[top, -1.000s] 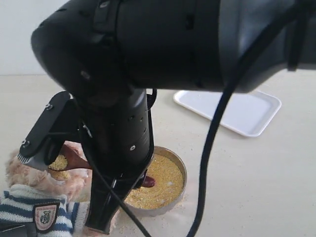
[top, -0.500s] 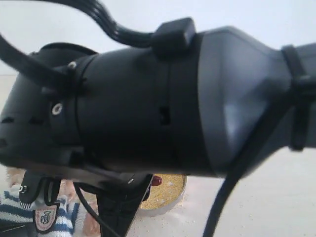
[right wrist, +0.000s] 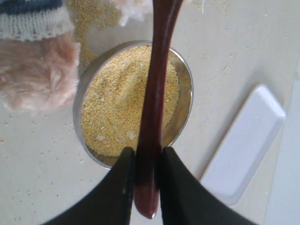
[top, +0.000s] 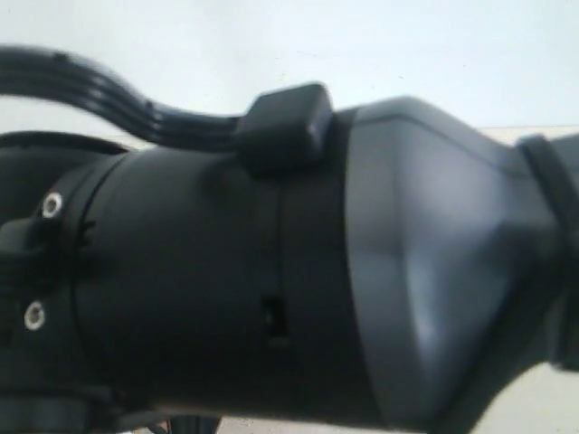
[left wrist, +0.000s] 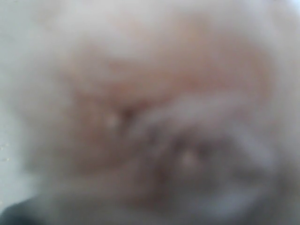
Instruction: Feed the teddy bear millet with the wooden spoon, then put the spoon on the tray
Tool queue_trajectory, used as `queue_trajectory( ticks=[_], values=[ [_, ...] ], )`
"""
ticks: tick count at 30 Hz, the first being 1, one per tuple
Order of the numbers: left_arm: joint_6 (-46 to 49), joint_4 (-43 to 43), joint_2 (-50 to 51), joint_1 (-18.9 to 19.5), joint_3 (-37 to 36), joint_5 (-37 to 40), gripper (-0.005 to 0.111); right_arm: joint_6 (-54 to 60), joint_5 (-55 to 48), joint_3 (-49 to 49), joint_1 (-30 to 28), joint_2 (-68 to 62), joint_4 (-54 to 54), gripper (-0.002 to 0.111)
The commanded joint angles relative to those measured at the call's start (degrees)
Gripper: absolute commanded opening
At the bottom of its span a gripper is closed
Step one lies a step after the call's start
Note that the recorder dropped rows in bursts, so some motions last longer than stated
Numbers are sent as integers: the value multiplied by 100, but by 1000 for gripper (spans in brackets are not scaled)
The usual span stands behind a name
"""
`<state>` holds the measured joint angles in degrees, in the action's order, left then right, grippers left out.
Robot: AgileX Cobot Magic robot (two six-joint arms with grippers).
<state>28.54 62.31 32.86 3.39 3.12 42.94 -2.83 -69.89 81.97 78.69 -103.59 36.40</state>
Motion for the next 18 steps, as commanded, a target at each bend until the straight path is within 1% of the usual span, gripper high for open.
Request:
queue_trajectory(
  ticks=[1,13,18],
  values=[
    [19,121,-47,7,-6,12,5,-177,-7,-13,63,34,260,13],
    [19,121,-47,7,-6,1,5,-346,-7,-13,76,96,269,13],
    [19,121,-47,7,-6,12,5,-629,-7,-35,76,255,198,13]
  ],
)
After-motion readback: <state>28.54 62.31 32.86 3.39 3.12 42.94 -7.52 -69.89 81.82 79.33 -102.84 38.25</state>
